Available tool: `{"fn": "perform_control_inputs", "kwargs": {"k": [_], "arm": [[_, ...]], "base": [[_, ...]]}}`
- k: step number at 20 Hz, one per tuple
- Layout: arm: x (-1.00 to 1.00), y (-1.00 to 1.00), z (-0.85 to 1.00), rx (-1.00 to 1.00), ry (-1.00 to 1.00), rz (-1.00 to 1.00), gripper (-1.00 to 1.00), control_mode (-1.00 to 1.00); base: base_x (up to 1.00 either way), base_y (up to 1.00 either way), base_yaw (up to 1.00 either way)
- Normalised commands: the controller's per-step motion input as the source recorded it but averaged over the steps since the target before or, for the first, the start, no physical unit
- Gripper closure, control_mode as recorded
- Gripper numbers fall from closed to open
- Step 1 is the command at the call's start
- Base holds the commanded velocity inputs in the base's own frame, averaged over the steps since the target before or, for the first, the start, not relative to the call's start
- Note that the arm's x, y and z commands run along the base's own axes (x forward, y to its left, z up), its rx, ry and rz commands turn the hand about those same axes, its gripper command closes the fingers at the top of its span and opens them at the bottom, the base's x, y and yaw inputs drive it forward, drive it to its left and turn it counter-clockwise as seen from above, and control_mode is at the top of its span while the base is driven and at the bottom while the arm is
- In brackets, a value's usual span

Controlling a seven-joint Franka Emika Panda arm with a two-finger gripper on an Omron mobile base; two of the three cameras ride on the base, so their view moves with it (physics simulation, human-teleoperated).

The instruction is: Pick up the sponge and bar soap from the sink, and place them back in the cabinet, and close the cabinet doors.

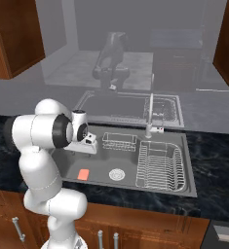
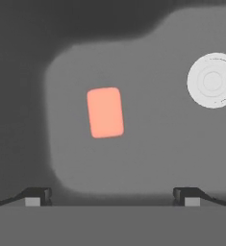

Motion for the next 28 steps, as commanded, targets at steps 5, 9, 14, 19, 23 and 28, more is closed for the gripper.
{"fn": "perform_control_inputs", "kwargs": {"k": [5, 9, 14, 19, 23, 28], "arm": [[0.24, 0.06, -0.19, 0.0, 0.0, 0.0, -1.0, -1.0], [0.28, 0.03, -0.2, 0.0, 0.0, 0.0, -1.0, -1.0], [0.31, 0.0, -0.19, 0.0, 0.0, 0.0, -1.0, -1.0], [0.3, 0.01, -0.19, 0.0, 0.0, 0.0, -1.0, -1.0], [0.27, 0.04, -0.19, 0.0, 0.0, 0.0, -1.0, -1.0], [0.11, 0.01, -0.18, 0.0, 0.0, 0.0, -1.0, -1.0]], "base": [[0.0, 0.0, 0.0], [0.0, 0.0, 0.0], [0.0, 0.0, 0.0], [0.0, 0.0, 0.0], [0.0, 0.0, 0.0], [0.0, 0.0, 0.0]]}}
